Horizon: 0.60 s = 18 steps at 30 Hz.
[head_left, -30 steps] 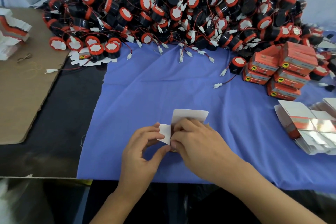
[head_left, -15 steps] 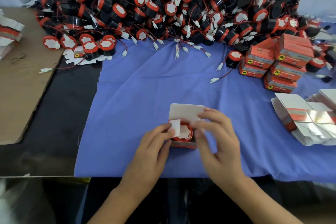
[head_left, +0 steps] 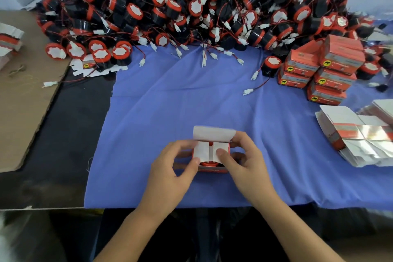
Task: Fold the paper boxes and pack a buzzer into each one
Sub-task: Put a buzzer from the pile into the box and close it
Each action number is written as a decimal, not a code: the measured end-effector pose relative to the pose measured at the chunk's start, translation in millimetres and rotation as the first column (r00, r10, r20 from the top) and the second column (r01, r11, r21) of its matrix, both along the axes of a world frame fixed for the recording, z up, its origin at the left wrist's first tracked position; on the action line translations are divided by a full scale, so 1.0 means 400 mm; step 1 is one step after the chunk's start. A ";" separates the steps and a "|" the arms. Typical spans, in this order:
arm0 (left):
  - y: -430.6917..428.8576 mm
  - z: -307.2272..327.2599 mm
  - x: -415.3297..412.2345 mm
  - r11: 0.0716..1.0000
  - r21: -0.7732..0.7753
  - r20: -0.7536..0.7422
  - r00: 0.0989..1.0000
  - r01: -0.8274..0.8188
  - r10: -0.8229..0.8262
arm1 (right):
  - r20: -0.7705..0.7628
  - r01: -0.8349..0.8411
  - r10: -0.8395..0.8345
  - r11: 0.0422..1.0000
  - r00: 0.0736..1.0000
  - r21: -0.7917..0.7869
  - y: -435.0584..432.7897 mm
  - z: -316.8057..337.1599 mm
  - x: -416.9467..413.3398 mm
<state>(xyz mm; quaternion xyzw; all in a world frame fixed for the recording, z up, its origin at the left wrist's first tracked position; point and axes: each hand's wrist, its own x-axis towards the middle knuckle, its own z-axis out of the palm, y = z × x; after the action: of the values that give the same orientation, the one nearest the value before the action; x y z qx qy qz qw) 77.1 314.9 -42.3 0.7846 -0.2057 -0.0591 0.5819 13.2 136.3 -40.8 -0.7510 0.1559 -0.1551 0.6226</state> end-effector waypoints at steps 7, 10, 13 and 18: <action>0.032 0.010 0.024 0.968 0.131 0.061 0.973 0.212 -0.221 | -0.053 -0.282 0.279 0.917 0.959 -0.281 -0.065 -0.017 -0.073; 0.059 0.001 0.025 0.903 0.261 0.034 0.932 0.340 -0.361 | -0.039 -0.248 0.250 0.907 0.968 -0.341 -0.064 -0.023 -0.076; 0.052 0.003 0.027 0.900 0.334 0.094 0.940 0.281 -0.329 | -0.032 -0.242 0.255 0.864 0.966 -0.442 -0.062 -0.022 -0.074; 0.044 0.017 0.033 0.932 0.295 0.128 0.957 0.212 -0.259 | -0.055 -0.283 0.314 0.749 0.948 -0.599 -0.074 0.000 -0.067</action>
<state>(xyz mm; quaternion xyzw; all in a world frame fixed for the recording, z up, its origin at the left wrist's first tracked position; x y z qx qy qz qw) 90.2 332.4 -35.7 0.8302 -0.3356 -0.0919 0.4356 -13.5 106.9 -40.8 -0.9200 -0.0386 -0.1135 0.3731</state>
